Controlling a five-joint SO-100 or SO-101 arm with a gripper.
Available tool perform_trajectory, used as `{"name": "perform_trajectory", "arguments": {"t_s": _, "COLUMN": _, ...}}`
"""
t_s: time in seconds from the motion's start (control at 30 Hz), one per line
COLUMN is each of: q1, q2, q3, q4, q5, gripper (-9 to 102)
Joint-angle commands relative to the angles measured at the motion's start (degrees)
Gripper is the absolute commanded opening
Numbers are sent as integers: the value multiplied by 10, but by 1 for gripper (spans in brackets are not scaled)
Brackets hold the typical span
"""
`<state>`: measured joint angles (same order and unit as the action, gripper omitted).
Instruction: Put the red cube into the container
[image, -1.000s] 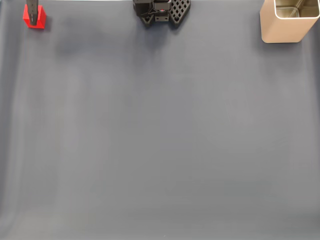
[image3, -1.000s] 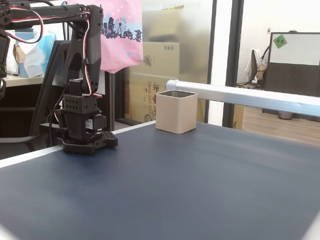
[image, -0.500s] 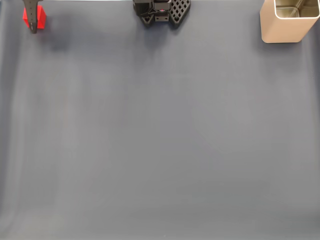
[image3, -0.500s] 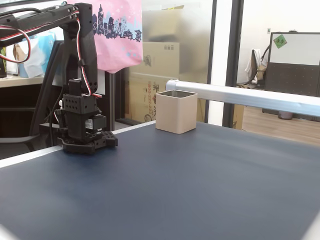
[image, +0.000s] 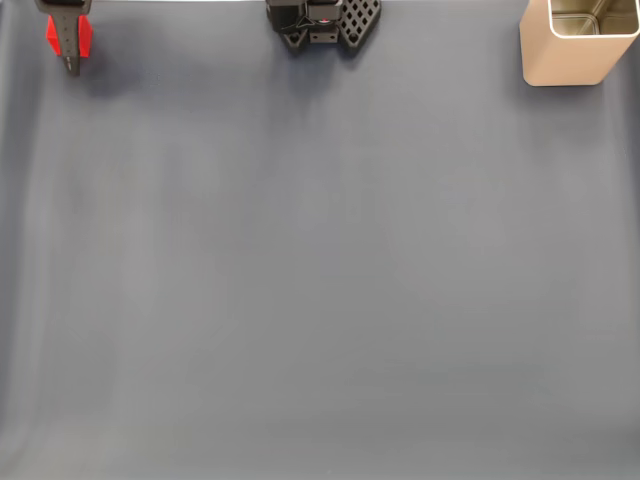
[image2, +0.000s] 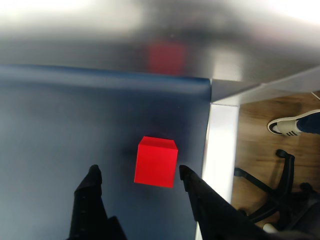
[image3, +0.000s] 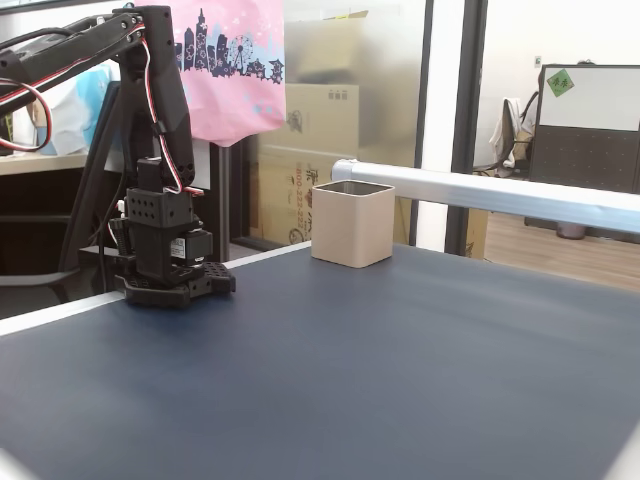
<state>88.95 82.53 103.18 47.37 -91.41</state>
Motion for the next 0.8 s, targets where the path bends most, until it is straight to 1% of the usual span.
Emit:
{"name": "perform_trajectory", "arguments": {"t_s": 0.0, "q1": 3, "q2": 2, "q3": -17, "q4": -14, "q5": 3, "gripper": 36}}
{"name": "perform_trajectory", "arguments": {"t_s": 0.43, "q1": 2, "q2": -15, "q3": -18, "q4": -28, "q5": 9, "gripper": 35}}
{"name": "perform_trajectory", "arguments": {"t_s": 0.57, "q1": 2, "q2": -16, "q3": -18, "q4": -28, "q5": 9, "gripper": 32}}
{"name": "perform_trajectory", "arguments": {"t_s": 0.77, "q1": 3, "q2": -15, "q3": -22, "q4": -32, "q5": 23, "gripper": 23}}
